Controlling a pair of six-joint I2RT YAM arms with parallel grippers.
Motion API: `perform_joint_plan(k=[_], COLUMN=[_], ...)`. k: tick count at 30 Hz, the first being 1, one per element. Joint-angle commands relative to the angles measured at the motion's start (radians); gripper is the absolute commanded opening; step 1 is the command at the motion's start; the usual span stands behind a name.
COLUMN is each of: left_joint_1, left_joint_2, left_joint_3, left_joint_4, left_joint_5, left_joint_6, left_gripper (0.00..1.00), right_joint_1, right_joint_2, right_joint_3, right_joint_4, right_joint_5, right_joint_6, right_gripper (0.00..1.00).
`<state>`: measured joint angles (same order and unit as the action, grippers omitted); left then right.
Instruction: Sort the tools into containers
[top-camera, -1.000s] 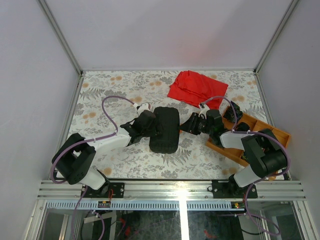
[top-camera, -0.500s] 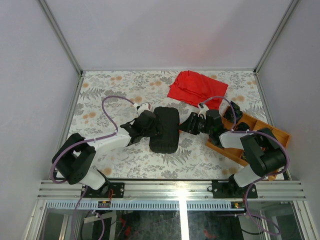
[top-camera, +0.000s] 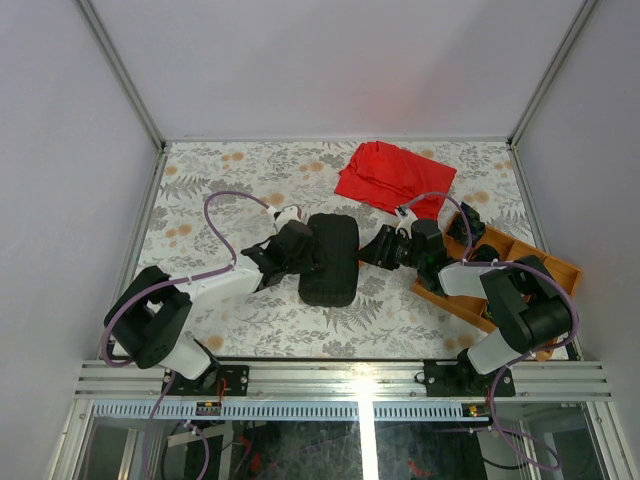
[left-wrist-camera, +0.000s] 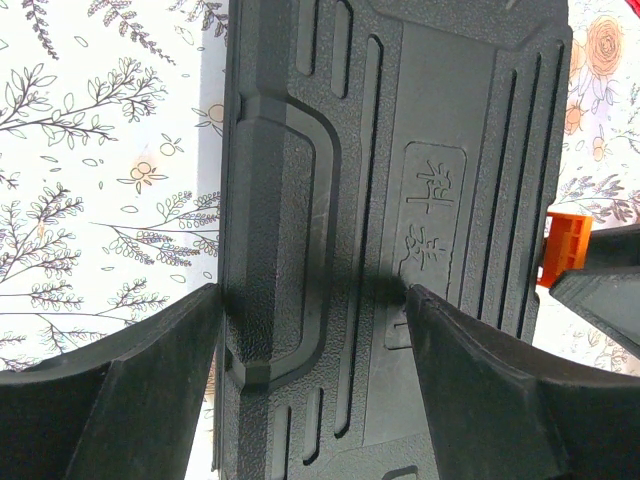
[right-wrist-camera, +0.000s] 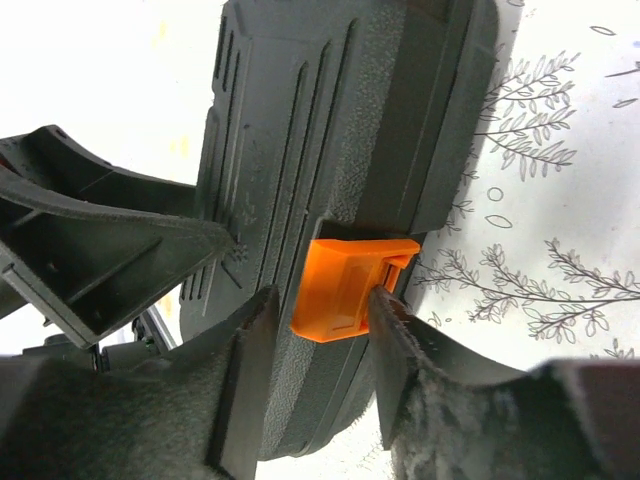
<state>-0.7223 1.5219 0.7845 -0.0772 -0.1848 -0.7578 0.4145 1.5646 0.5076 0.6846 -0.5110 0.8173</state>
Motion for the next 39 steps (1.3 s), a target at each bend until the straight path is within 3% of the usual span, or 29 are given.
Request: perform_joint_plan(k=[1, 4, 9, 15, 29, 39], left_joint_1=[-0.038, -0.039, -0.039, -0.04, -0.043, -0.046], left_joint_2=[0.106, 0.106, 0.109, 0.114, 0.119, 0.129], left_joint_3=[-0.054, -0.052, -0.049, -0.045, -0.039, -0.028], left_joint_4=[-0.18, -0.18, -0.179, -0.179, -0.179, -0.18], left_joint_5=[0.034, 0.034, 0.034, 0.035, 0.039, 0.041], left_joint_6=[0.041, 0.043, 0.043, 0.044, 0.044, 0.048], left_gripper=[0.72, 0.71, 0.71, 0.71, 0.71, 0.71], right_joint_1=[0.052, 0.054, 0.055, 0.06, 0.063, 0.067], right_joint_2=[-0.022, -0.032, -0.055, -0.072, -0.074, -0.045], right_joint_3=[0.045, 0.049, 0.059, 0.07, 0.077, 0.095], right_joint_4=[0.086, 0.061, 0.016, -0.018, -0.065, -0.116], right_joint_5=[-0.097, -0.087, -0.07, -0.059, -0.039, -0.025], right_joint_6=[0.015, 0.002, -0.023, -0.038, -0.06, -0.083], right_gripper=[0.42, 0.4, 0.51, 0.51, 0.35, 0.29])
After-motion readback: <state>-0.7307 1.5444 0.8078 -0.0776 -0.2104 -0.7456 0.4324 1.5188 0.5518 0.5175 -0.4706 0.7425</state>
